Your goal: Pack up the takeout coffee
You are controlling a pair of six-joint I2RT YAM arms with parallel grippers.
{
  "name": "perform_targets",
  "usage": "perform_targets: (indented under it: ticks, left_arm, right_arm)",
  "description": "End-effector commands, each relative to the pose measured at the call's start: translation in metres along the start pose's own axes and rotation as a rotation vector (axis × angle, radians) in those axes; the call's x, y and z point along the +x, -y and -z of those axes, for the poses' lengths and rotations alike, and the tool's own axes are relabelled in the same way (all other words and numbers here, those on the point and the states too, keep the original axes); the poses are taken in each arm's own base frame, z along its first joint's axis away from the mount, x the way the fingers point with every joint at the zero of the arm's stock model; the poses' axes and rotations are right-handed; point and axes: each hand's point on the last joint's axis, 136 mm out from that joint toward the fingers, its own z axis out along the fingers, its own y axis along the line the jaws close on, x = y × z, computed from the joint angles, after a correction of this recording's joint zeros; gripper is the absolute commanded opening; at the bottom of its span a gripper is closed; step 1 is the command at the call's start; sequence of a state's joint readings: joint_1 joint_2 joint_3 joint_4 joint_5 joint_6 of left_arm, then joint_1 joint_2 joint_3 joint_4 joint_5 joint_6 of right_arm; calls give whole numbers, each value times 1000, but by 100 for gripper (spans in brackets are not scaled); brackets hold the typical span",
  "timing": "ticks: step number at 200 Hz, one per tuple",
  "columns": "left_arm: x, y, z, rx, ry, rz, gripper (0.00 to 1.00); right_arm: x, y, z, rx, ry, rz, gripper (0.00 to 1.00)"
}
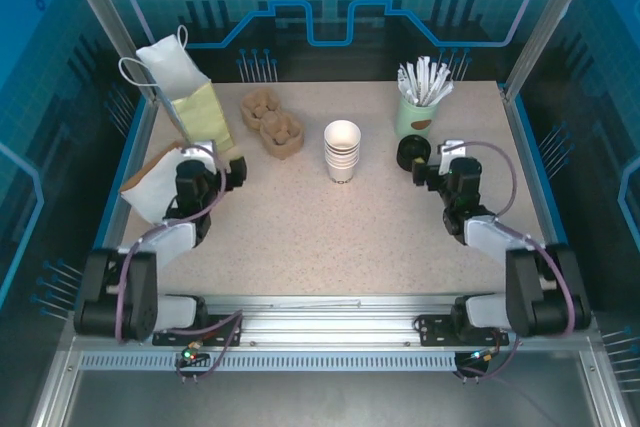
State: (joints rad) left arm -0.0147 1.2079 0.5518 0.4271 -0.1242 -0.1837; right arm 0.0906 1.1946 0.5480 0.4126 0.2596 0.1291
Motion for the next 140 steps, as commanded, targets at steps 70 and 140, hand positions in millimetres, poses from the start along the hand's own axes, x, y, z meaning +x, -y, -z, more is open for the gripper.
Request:
perform_targets:
  ticks: [70,140]
  left_arm:
    - [5,182,52,476,-447,163,89]
    - [10,237,43,531,-563,49,80]
  right_arm:
    - [-59,-140,45,-352,-423,-9,78]
    - [-43,-197,16,-390,-641,69,48]
